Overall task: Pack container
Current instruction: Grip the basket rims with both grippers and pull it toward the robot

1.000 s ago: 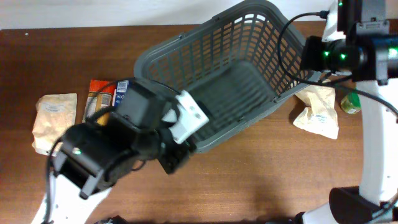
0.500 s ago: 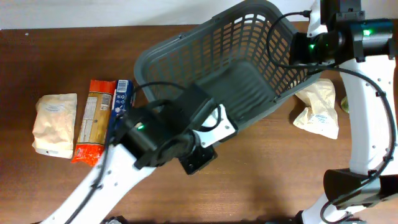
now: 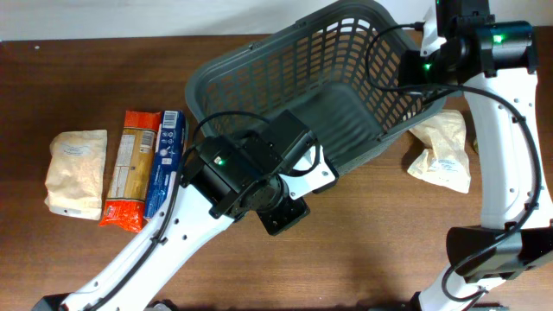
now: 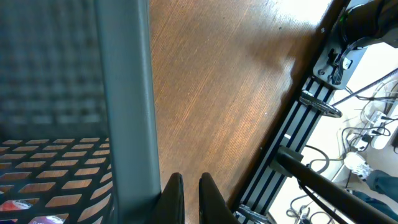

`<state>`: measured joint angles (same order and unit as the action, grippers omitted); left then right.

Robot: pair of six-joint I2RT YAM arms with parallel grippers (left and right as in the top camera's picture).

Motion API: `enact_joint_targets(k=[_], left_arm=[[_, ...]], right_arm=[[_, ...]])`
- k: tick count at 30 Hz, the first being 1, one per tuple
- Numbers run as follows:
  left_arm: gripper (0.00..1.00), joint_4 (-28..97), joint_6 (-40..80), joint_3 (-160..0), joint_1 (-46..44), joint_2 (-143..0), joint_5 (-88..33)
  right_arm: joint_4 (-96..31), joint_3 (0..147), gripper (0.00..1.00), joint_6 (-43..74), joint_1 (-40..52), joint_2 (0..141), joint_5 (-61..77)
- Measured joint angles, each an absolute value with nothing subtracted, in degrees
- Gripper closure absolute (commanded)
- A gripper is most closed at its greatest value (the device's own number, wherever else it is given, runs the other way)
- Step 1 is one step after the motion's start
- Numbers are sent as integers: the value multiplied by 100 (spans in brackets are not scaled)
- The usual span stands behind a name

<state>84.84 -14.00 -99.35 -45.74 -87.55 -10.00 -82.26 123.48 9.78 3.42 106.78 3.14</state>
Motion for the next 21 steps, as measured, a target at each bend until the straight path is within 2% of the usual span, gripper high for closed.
enact_joint_targets(k=[21], left_arm=[[98, 8477, -1417, -9935, -4289, -8766, -377]], right_arm=[[-9006, 12348, 96, 858, 342, 10680, 139]])
